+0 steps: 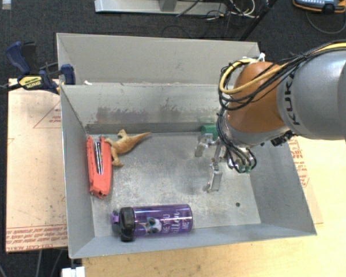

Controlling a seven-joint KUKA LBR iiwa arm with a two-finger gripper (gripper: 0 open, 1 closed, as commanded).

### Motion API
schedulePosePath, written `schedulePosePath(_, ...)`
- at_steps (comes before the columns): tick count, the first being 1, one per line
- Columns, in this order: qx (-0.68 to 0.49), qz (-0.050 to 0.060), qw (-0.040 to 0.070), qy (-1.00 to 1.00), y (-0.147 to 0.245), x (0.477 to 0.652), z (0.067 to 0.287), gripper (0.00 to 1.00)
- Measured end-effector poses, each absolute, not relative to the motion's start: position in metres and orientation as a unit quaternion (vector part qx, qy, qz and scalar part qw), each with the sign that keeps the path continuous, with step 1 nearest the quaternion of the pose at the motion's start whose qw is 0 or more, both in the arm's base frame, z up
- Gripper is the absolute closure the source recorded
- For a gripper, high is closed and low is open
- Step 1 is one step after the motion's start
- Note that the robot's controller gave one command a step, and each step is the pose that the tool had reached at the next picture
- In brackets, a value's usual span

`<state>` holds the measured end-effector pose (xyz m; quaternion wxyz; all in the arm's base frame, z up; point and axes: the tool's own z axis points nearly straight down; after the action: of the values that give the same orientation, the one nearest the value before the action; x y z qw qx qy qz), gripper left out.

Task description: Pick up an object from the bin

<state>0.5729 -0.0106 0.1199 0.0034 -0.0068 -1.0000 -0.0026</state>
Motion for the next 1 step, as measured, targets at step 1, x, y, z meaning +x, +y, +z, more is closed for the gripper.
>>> schedulePosePath(1, 0.014, 0.0, -0.002, -1.0, 0.011, 0.5625, 0.1341, 0.0)
